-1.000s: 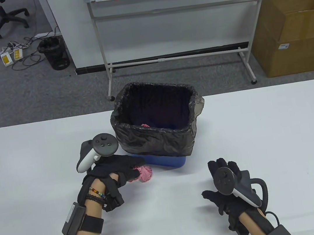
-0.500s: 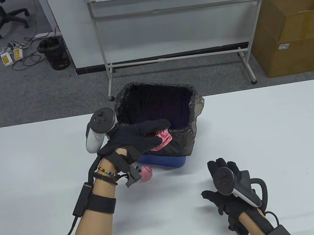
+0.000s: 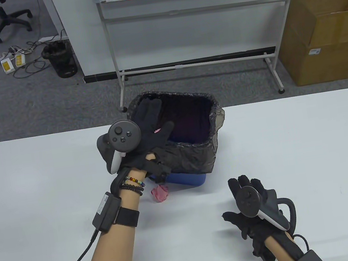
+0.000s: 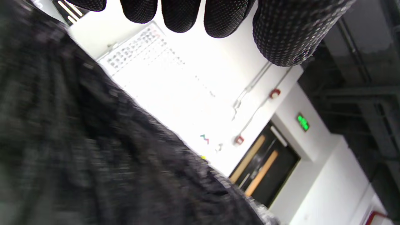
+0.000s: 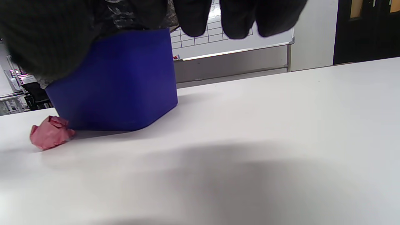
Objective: Toss crumpled papers into recycling bin
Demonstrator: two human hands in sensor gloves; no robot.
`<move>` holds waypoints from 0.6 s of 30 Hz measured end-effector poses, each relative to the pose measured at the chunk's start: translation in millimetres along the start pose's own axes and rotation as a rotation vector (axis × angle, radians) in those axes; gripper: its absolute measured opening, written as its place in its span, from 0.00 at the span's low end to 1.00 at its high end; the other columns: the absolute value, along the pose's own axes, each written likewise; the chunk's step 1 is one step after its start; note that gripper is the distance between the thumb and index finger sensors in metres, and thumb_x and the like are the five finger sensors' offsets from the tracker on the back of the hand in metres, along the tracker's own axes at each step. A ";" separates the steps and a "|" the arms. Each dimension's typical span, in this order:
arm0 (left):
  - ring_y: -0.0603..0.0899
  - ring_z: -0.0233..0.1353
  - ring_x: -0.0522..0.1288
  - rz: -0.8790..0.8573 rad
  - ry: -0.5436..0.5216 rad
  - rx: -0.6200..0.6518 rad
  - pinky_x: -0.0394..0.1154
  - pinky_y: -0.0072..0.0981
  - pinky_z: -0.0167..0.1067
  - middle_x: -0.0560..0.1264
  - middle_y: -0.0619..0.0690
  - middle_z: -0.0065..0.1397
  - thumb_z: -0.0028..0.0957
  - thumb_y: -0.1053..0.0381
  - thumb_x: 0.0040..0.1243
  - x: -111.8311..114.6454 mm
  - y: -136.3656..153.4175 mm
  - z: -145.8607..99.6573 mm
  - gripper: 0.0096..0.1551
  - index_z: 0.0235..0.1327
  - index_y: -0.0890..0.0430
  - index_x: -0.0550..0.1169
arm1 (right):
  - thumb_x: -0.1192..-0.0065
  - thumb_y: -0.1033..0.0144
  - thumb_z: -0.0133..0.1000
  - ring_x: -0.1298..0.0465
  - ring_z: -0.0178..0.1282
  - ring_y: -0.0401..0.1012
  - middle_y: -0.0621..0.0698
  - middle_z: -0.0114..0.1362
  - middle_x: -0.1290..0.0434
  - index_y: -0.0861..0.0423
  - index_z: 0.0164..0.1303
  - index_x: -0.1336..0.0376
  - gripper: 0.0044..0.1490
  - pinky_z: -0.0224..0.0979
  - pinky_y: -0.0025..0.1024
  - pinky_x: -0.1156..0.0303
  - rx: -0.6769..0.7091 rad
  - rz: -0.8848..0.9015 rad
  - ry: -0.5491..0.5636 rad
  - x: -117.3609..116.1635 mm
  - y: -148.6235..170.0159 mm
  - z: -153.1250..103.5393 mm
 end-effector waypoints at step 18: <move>0.73 0.82 0.57 0.049 -0.179 -0.156 0.61 0.69 0.72 0.56 0.64 0.86 0.51 0.38 0.63 -28.7 78.2 -91.1 0.48 0.80 0.57 0.61 | 0.33 0.33 0.39 0.47 0.89 0.57 0.49 0.90 0.51 0.41 0.82 0.56 0.63 0.82 0.56 0.44 -0.007 0.003 0.007 -0.9 0.3 1.5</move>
Point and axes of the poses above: the tracker on the back of each hand, its own y axis roughly to the little-finger side, its own z axis roughly from the wrist to the fingertips, x = y × z, the point moved 5 cm from there along z, roughly from the wrist to the fingertips
